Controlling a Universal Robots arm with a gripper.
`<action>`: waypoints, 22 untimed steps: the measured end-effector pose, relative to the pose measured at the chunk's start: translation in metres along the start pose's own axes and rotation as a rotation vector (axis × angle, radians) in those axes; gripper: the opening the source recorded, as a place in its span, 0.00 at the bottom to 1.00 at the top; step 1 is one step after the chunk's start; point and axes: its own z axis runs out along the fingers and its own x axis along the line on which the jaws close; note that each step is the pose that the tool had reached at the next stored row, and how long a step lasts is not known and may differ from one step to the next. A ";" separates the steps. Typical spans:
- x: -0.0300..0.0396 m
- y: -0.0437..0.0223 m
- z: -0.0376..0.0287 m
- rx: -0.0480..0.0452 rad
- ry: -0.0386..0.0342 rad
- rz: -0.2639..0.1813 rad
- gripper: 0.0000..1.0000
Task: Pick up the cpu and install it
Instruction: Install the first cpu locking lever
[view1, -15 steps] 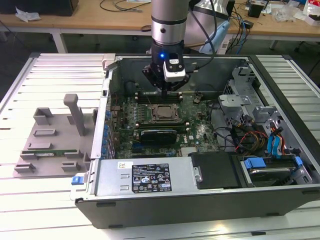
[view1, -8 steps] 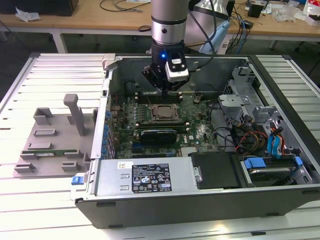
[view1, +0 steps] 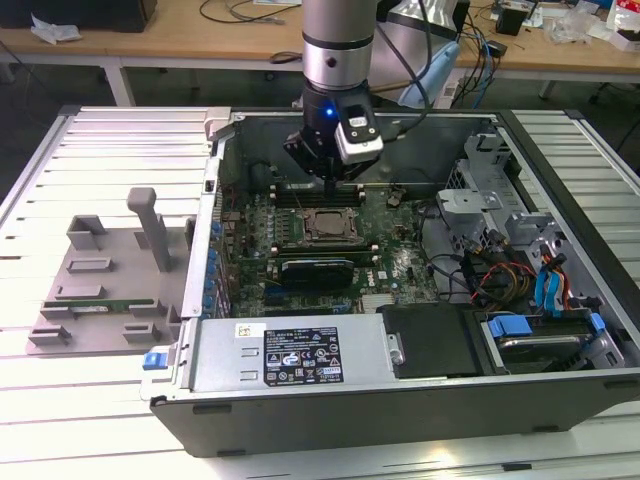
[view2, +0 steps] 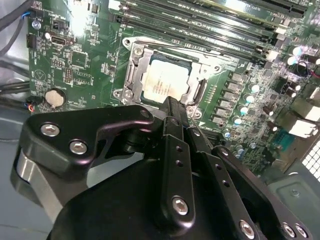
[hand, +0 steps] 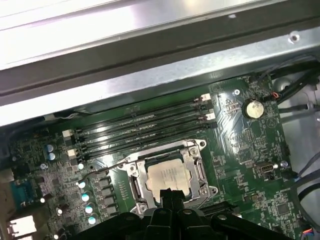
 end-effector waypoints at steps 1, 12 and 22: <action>0.0000 0.0000 0.0000 -0.0007 -0.0003 -0.017 0.11; 0.0000 0.0000 0.0000 -0.0069 -0.0034 -0.151 0.11; 0.0000 0.0000 0.0000 -0.0117 -0.0056 -0.256 0.11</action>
